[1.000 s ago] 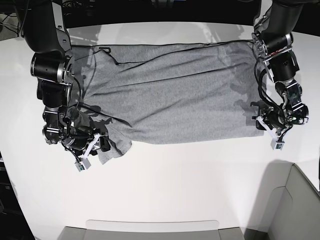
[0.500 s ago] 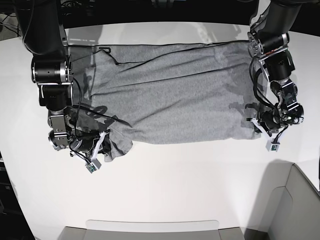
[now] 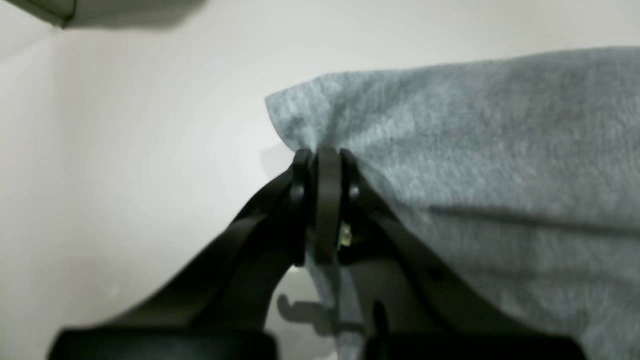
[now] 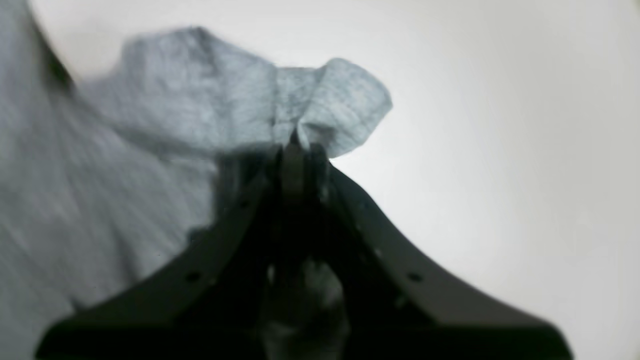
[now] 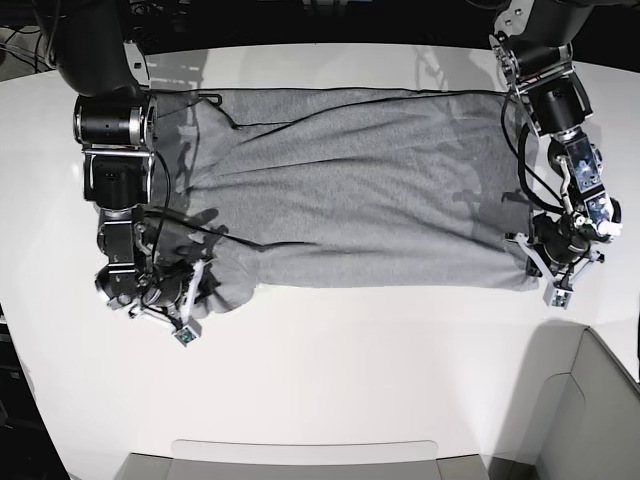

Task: Fold the T-shirt properly
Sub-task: 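Lift the hem with both grippers and fold it toward the collar, then lay the hem over the collar edge and release both grippers, then regrasp the folded strip ends with both grippers and straighten it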

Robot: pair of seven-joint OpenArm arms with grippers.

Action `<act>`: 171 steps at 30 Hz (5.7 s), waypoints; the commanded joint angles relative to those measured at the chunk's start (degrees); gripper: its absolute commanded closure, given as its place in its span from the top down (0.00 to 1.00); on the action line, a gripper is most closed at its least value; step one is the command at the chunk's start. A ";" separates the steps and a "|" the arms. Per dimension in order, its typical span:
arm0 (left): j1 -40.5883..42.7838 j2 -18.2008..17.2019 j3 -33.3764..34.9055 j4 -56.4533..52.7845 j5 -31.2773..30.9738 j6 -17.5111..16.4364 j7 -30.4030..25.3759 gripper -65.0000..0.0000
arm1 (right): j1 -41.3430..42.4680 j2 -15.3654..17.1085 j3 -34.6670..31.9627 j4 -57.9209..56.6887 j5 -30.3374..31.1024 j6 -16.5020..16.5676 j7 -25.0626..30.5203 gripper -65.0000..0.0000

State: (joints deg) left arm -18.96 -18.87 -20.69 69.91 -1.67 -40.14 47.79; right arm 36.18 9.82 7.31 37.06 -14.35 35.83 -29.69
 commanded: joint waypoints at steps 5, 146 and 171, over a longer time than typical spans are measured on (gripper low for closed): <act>0.72 -1.13 -0.28 1.34 -0.66 0.14 -1.15 0.00 | -0.62 -0.55 0.47 12.48 1.12 0.17 -5.34 0.00; 21.91 11.18 -15.49 30.35 -1.10 0.14 32.21 0.44 | -46.95 -3.89 14.80 71.82 0.77 4.17 -38.66 0.29; 19.09 10.48 -15.31 3.98 -17.36 0.14 32.21 0.44 | -47.04 -3.71 11.90 71.73 0.68 4.17 -38.66 0.29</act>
State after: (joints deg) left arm -1.63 -10.35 -36.56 76.09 -21.32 -40.12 75.37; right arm -11.42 5.82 19.14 107.87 -13.69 39.38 -68.99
